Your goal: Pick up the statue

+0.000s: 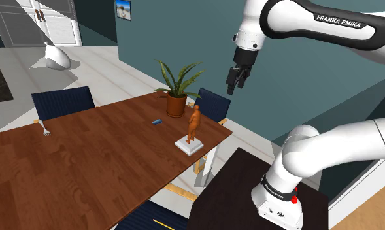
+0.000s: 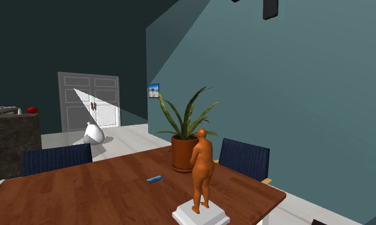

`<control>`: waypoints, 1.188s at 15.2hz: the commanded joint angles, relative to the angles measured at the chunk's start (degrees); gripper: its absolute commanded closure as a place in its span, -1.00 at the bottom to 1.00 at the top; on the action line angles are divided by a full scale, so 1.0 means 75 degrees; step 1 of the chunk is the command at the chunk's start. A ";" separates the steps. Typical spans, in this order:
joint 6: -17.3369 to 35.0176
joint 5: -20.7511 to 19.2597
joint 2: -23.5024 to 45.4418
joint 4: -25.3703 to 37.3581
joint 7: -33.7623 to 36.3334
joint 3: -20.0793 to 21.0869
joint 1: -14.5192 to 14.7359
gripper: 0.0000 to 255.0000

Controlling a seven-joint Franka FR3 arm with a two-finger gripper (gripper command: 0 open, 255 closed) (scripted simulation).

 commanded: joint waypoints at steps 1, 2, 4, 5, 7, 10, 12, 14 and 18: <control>0.0000 0.0000 0.0000 0.0000 0.0000 0.0000 0.0000 -1.00; 0.0216 -0.0050 0.0197 -0.0039 -0.0013 -0.0036 -0.0046 -1.00; 0.0642 -0.0149 0.0613 -0.0089 -0.0035 -0.0107 -0.0142 -1.00; 0.0851 -0.0197 0.0831 -0.0099 -0.0043 -0.0143 -0.0189 -1.00; 0.1258 -0.0292 0.1287 -0.0090 -0.0055 -0.0214 -0.0282 -1.00; 0.1839 -0.0429 0.2012 -0.0002 -0.0062 -0.0320 -0.0419 -1.00; 0.2202 -0.0515 0.2518 0.0106 -0.0062 -0.0390 -0.0508 -1.00; 0.2541 -0.0598 0.3040 0.0252 -0.0059 -0.0460 -0.0594 -1.00; 0.3142 -0.0745 0.4115 0.0657 -0.0046 -0.0601 -0.0753 -1.00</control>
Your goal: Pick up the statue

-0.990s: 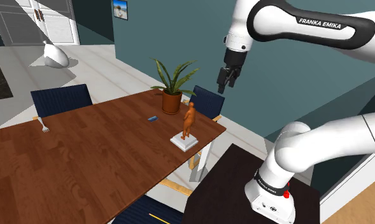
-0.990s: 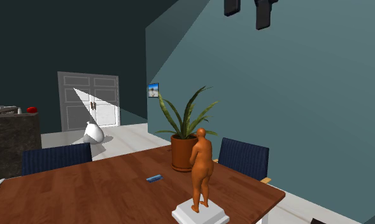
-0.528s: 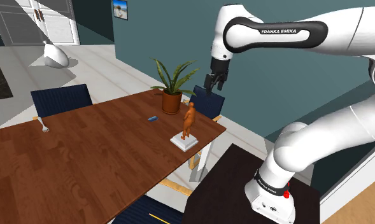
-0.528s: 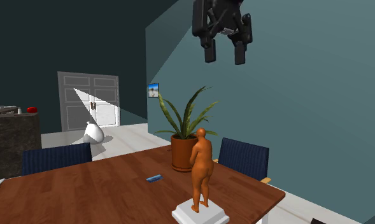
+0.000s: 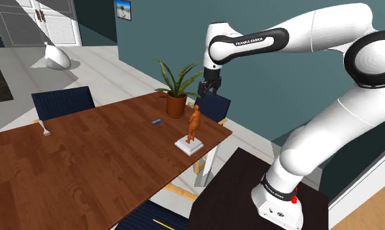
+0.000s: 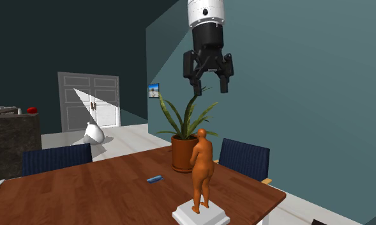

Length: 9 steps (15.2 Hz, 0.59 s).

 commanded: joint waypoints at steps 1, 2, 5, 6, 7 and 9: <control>0.0287 -0.0069 0.0488 0.0172 0.0014 -0.0067 -0.0077 -1.00; 0.0412 -0.0099 0.0763 0.0305 0.0017 -0.0102 -0.0113 -1.00; 0.0743 -0.0175 0.1597 0.0760 0.0023 -0.0207 -0.0220 -1.00; 0.0837 -0.0194 0.1877 0.0929 0.0024 -0.0241 -0.0254 -1.00; 0.0924 -0.0211 0.2158 0.1107 0.0023 -0.0275 -0.0289 -1.00; 0.1074 -0.0237 0.2722 0.1491 0.0019 -0.0342 -0.0356 -1.00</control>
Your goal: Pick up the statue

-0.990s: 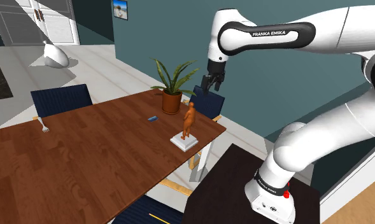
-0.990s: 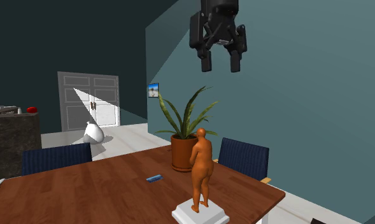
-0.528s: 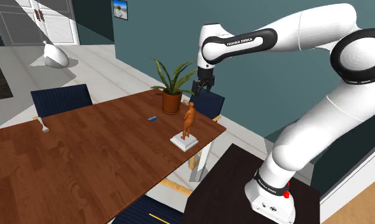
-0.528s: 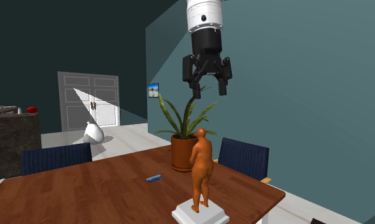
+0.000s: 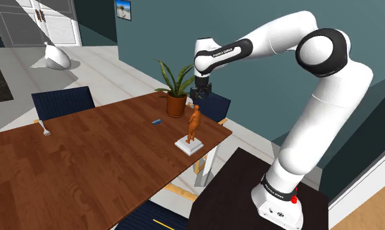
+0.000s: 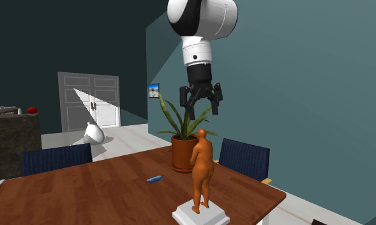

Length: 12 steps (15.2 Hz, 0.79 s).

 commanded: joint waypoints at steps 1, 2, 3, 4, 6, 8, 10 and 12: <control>0.0114 -0.0024 0.0568 0.0425 -0.0012 -0.0070 -0.0072 -1.00; 0.0166 -0.0029 0.0840 0.0630 -0.0017 -0.0101 -0.0104 -1.00; 0.0261 -0.0033 0.0882 0.0578 -0.0006 -0.0102 -0.0106 -1.00; 0.0355 -0.0037 0.0926 0.0528 0.0004 -0.0103 -0.0107 -1.00; 0.0542 -0.0046 0.1018 0.0432 0.0026 -0.0105 -0.0109 -1.00; 0.0728 -0.0055 0.1116 0.0343 0.0048 -0.0108 -0.0112 -1.00; 0.0874 -0.0062 0.1196 0.0275 0.0066 -0.0110 -0.0114 -1.00; 0.0874 -0.0063 0.1197 0.0277 0.0066 -0.0110 -0.0114 -1.00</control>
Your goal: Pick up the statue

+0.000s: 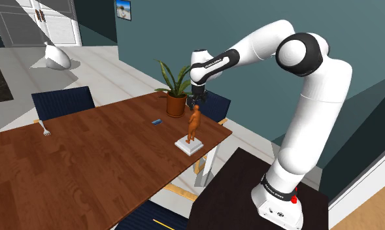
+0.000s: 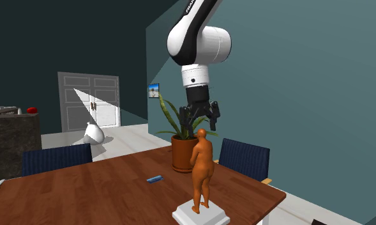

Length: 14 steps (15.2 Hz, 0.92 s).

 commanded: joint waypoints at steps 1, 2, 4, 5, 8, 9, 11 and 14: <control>0.0022 -0.0001 0.0009 -0.0010 0.0003 0.0000 0.0000 1.00; 0.0021 -0.0001 0.0013 -0.0006 0.0001 -0.0001 -0.0001 1.00; 0.0021 -0.0001 0.0013 -0.0005 0.0002 -0.0001 -0.0001 1.00; 0.0021 -0.0001 0.0014 -0.0005 0.0001 -0.0001 -0.0001 1.00; 0.0022 -0.0001 0.0014 -0.0005 0.0000 -0.0001 -0.0002 1.00; 0.0023 -0.0001 0.0014 -0.0006 0.0000 -0.0001 -0.0002 1.00; -0.0071 0.0004 -0.0041 0.0034 -0.0011 0.0000 -0.0001 1.00; -0.0350 0.0018 -0.0187 0.0168 -0.0045 0.0003 0.0003 1.00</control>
